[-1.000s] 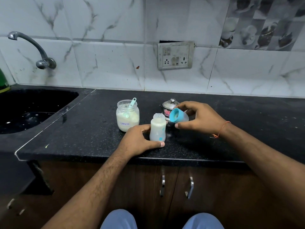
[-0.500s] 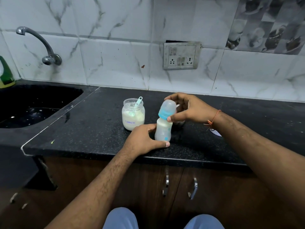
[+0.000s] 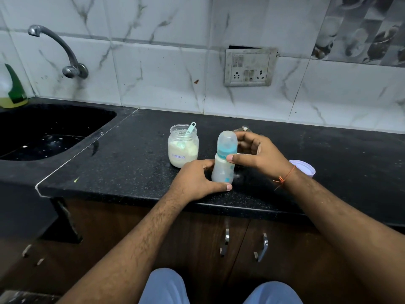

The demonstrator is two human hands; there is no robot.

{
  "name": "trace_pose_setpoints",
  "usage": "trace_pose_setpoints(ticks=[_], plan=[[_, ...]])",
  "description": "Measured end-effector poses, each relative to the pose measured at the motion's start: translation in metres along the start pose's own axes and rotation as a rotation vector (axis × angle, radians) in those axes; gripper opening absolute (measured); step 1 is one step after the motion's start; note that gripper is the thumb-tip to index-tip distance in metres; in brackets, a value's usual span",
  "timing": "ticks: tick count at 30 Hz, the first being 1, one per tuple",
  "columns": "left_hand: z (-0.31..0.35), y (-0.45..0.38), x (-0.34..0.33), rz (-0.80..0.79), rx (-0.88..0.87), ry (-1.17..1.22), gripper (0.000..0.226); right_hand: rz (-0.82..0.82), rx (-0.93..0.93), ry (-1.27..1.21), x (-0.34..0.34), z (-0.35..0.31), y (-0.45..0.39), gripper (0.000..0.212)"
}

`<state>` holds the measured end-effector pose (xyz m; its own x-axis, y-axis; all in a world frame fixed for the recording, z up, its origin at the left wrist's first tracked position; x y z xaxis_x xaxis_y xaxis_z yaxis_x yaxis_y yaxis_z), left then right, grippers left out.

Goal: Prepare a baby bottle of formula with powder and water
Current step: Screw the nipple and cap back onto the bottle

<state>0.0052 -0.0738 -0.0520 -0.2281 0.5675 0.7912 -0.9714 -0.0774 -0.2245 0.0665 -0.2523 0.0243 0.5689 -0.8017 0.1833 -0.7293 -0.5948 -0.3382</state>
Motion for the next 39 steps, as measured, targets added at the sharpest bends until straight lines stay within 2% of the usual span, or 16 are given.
trace_pose_setpoints(ticks=[5,9,12,16,19,24,29,34,37,39], plan=[[0.001,0.000,0.000,0.002,-0.005,0.012,0.074,0.047,0.005,-0.088,-0.002,0.006,0.005,0.046],[0.001,0.001,0.000,0.006,-0.009,0.019,0.075,0.095,0.013,-0.124,-0.003,0.010,0.007,0.053],[0.002,0.001,0.000,0.005,-0.007,0.013,0.083,0.155,0.033,-0.124,-0.006,0.013,0.010,0.058],[0.003,0.001,0.001,0.008,-0.017,0.008,0.076,0.273,0.107,-0.033,-0.011,0.013,0.014,0.061],[0.004,0.001,0.001,0.004,-0.023,0.006,0.075,0.308,0.152,0.037,-0.016,0.011,0.019,0.071],[0.004,0.001,0.001,0.003,-0.026,0.018,0.083,0.252,0.120,0.039,-0.019,0.007,0.017,0.100],[0.002,0.000,0.000,-0.002,-0.025,0.014,0.085,0.327,0.203,0.093,-0.019,0.003,0.023,0.085],[0.004,0.001,0.002,-0.007,-0.032,0.012,0.084,0.256,0.159,0.045,-0.022,0.005,0.021,0.092],[0.003,0.000,0.002,-0.005,-0.031,0.010,0.074,0.241,0.165,0.062,-0.022,0.004,0.021,0.082],[0.004,0.000,0.002,0.000,-0.029,0.015,0.077,0.222,0.159,0.050,-0.022,0.005,0.020,0.075]])
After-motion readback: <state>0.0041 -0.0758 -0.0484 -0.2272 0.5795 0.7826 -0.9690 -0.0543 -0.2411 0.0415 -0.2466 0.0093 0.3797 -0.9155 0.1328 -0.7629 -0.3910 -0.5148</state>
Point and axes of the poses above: each hand's wrist, its own y-axis away from the middle knuckle, its own x-axis out of the back of the hand, z = x × y, the point moved 6 cm from there along -y, towards the middle knuckle, and after that the axes turned 13 degrees about -y, right-handed, at the moved point
